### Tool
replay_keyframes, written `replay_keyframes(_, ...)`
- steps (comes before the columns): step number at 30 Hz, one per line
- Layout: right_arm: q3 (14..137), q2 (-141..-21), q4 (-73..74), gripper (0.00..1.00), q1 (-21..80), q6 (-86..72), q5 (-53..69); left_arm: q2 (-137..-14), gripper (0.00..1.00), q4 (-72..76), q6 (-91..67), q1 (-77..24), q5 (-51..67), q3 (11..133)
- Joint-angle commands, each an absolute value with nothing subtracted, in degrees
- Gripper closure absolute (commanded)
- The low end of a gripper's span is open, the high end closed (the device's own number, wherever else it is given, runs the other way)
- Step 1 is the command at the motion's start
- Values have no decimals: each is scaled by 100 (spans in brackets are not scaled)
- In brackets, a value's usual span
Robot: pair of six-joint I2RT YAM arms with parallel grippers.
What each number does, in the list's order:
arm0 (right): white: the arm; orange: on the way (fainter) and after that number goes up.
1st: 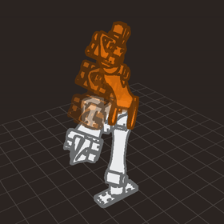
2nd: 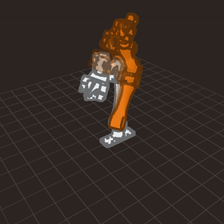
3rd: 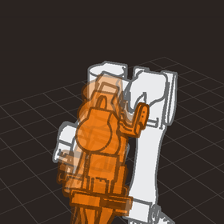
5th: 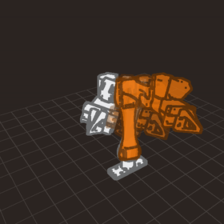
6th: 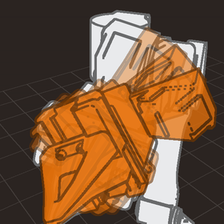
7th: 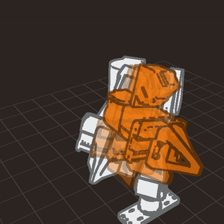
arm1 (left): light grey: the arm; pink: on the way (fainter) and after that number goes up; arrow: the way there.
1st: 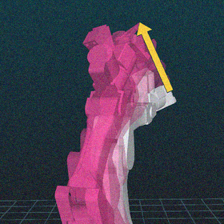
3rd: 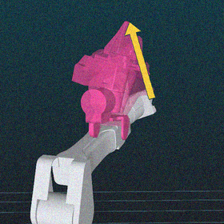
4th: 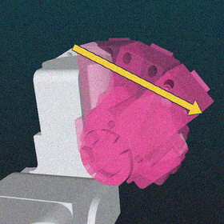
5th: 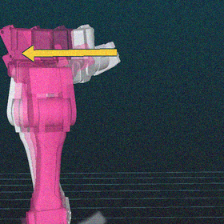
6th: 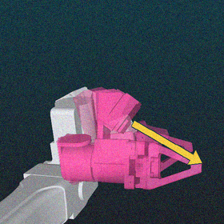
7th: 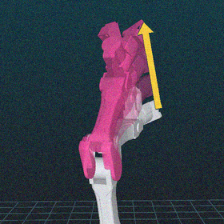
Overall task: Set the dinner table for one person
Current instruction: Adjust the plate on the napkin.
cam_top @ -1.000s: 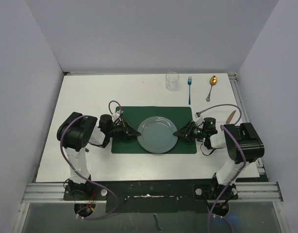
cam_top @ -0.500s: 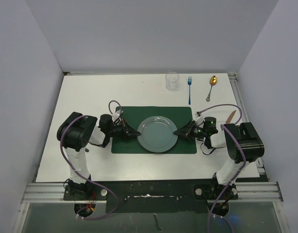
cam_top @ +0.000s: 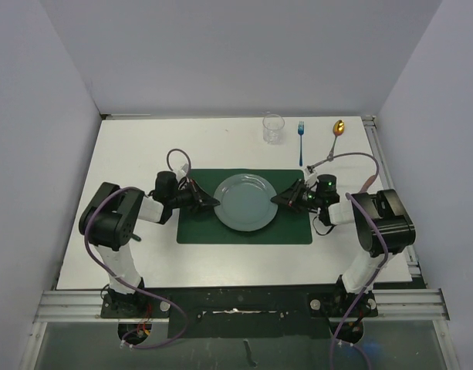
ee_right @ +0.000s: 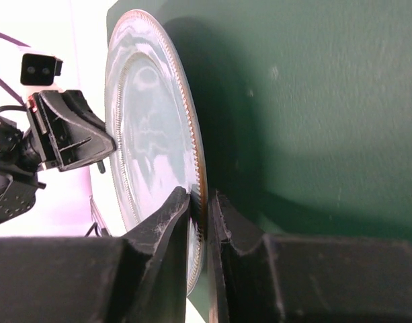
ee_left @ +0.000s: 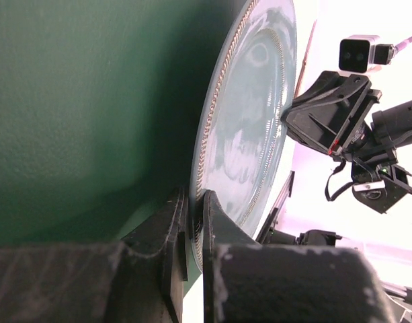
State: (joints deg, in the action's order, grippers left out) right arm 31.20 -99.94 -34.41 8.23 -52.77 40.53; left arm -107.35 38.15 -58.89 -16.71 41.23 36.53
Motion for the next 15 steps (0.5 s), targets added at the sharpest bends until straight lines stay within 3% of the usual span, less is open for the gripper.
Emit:
replay_keyframes(1, 3666, -10091, -3661, 100, 1145, -5186, 4134, -10310, 100, 3506, -5472, -1775, 4032, 4148)
replay_keyframes(15, 3986, -10693, -3790, 100, 1239, -5253, 4204, -10500, 100, 3295, -5279, -1775, 4082, 4237)
